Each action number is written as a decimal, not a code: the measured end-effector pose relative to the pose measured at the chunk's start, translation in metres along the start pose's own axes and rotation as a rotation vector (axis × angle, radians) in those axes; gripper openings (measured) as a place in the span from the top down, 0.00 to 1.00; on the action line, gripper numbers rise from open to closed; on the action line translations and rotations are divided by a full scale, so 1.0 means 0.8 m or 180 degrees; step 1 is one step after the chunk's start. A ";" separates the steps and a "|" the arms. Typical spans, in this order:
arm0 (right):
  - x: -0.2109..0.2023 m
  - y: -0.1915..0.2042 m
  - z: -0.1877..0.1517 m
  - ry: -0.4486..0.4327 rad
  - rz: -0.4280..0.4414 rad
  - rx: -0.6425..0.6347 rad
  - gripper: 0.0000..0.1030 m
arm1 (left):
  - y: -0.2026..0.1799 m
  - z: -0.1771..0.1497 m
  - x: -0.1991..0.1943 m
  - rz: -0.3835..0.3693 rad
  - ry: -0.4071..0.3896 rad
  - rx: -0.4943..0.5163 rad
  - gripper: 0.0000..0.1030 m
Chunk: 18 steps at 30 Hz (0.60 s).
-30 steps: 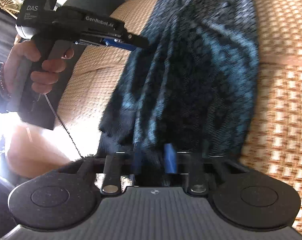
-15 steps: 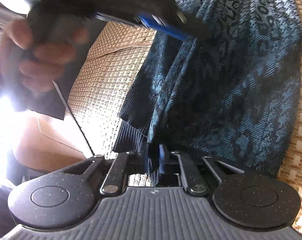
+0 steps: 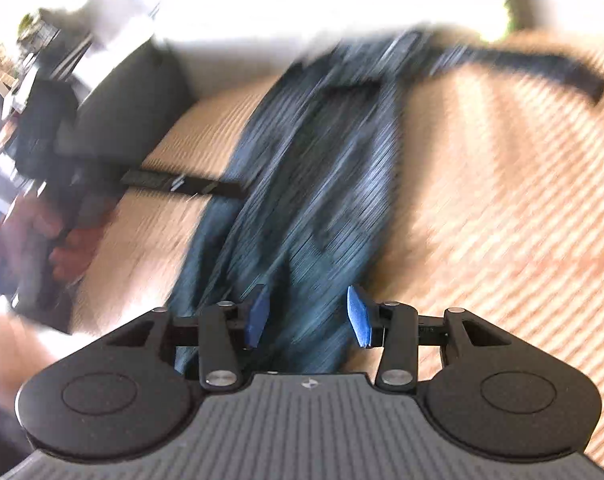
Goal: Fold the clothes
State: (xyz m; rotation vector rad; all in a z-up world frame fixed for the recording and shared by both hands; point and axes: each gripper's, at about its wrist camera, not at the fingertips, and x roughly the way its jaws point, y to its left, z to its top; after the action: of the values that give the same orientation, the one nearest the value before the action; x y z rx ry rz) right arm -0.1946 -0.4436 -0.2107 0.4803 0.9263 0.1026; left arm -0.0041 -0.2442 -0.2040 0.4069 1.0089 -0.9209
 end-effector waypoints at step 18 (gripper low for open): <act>0.075 -0.317 0.236 -0.0368 -0.1300 0.0229 0.36 | -0.076 0.109 0.195 0.1354 -0.0056 0.2067 0.33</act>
State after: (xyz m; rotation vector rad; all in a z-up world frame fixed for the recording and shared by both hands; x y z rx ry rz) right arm -0.0394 -0.7191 -0.2720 0.3513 0.8996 -0.3271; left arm 0.0270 -0.4107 -0.2871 1.1101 0.5486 -0.8408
